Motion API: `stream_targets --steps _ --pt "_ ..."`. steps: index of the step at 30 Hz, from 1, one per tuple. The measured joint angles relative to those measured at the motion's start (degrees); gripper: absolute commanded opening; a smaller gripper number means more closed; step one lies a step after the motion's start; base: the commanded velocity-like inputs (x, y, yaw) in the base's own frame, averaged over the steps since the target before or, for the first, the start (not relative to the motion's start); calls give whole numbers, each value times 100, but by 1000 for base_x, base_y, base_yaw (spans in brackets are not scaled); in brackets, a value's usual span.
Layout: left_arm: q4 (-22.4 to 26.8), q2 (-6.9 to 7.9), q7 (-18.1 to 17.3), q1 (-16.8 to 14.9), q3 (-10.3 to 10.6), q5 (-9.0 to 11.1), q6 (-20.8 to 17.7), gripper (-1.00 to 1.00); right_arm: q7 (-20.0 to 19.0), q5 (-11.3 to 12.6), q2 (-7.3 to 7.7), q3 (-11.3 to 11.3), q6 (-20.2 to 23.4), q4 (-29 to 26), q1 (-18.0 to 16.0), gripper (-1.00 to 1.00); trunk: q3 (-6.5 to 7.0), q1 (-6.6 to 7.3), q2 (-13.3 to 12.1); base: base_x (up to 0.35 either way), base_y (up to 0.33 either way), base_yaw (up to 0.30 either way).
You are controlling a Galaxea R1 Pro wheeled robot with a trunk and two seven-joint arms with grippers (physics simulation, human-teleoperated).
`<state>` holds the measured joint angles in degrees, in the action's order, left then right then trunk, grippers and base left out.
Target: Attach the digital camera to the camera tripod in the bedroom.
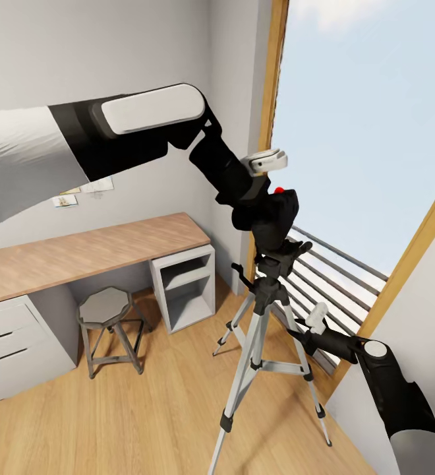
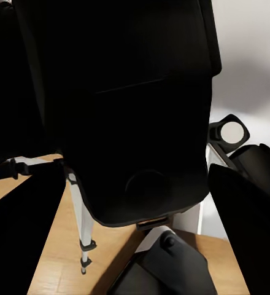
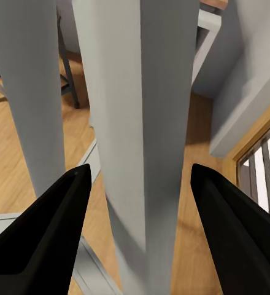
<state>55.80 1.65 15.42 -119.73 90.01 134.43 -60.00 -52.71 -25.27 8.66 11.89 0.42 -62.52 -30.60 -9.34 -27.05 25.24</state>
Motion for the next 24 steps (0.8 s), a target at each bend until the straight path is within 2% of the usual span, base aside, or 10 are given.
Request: stream_targets --steps 5,21,22,24 --pt "5 -11 -4 -3 104 0 0 -100 0 3 0 0 5 -1 1 -100 0 0 0 0 0 0" --pt "-35 -32 -5 -4 154 -3 0 -100 1 -16 0 1 -9 -18 10 -100 0 0 0 0 0 0" --pt "-39 -34 -6 -3 154 -1 0 100 1 -16 0 1 -8 -19 10 -100 0 0 0 0 0 0" --pt "-48 -42 -4 -1 154 1 0 100 1 -15 0 1 -5 -19 10 -100 0 0 0 0 0 0"
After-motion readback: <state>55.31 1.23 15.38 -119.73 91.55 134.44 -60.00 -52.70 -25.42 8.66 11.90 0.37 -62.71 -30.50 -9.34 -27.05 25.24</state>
